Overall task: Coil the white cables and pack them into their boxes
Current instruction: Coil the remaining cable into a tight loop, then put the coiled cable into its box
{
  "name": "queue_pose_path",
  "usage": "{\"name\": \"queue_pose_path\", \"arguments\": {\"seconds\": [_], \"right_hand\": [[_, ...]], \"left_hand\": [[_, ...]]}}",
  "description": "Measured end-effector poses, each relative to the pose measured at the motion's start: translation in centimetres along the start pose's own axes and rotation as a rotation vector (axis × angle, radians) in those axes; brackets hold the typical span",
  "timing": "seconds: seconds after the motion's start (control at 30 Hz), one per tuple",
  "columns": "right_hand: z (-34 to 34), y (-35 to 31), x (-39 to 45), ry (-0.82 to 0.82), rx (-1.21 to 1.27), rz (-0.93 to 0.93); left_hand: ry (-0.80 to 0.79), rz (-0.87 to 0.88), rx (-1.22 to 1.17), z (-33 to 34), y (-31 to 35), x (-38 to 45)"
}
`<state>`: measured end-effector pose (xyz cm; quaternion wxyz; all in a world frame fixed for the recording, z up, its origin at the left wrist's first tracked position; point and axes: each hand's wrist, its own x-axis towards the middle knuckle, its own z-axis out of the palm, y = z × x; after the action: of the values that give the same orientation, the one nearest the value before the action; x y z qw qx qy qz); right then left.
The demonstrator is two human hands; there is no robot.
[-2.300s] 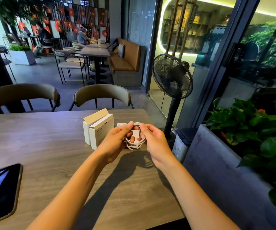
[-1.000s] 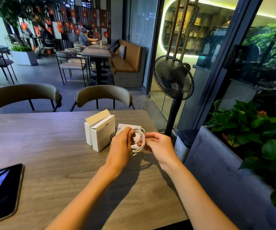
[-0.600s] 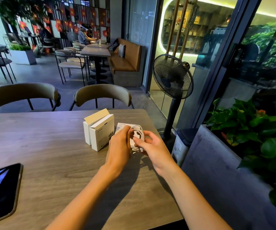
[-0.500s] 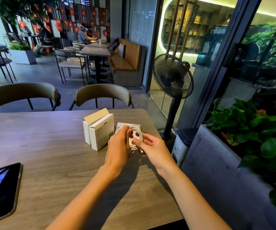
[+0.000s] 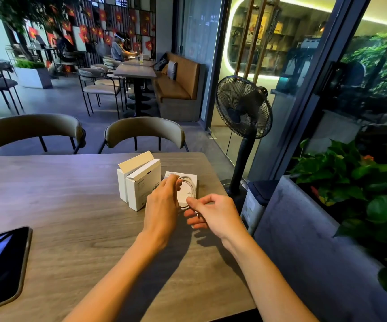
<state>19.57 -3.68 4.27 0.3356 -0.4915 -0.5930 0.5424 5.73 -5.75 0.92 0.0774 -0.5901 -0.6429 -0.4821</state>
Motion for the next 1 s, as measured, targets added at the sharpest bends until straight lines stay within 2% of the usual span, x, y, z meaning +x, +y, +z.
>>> {"name": "queue_pose_path", "arguments": {"seconds": [0.1,0.27,0.4,0.5,0.57,0.77,0.83,0.93,1.0], "right_hand": [[-0.4,-0.1,0.0,-0.117,0.116,0.063],[-0.2,0.9,0.6,0.002,0.128,0.073],[-0.6,1.6,1.1,-0.054,0.404,0.154],[-1.2,1.8,1.5,-0.083,0.395,0.109],[-1.5,2.0,1.8,-0.019,0.323,0.051],[-2.6,2.5,3.2,0.186,0.361,0.024],[-3.0,2.5,3.4,0.230,0.358,0.027],[-3.6,2.3,3.7,0.281,0.359,-0.001],[-3.8,2.2,3.9,0.299,0.371,-0.010]], "left_hand": [[0.044,-0.016,-0.046,0.1,0.0,-0.2],[0.065,-0.069,-0.196,0.5,0.4,-0.5],[0.064,-0.269,-0.495,0.8,0.3,-0.3],[-0.016,-0.338,-0.559,0.8,0.1,-0.3],[-0.106,-0.377,-0.561,0.8,-0.6,-0.2],[-0.463,-0.405,-0.458,1.2,-2.9,0.6],[-0.471,-0.336,-0.345,1.9,-3.8,0.7],[-0.409,-0.097,0.044,2.7,-5.3,0.9],[-0.459,-0.017,0.193,3.1,-5.9,1.0]]}}
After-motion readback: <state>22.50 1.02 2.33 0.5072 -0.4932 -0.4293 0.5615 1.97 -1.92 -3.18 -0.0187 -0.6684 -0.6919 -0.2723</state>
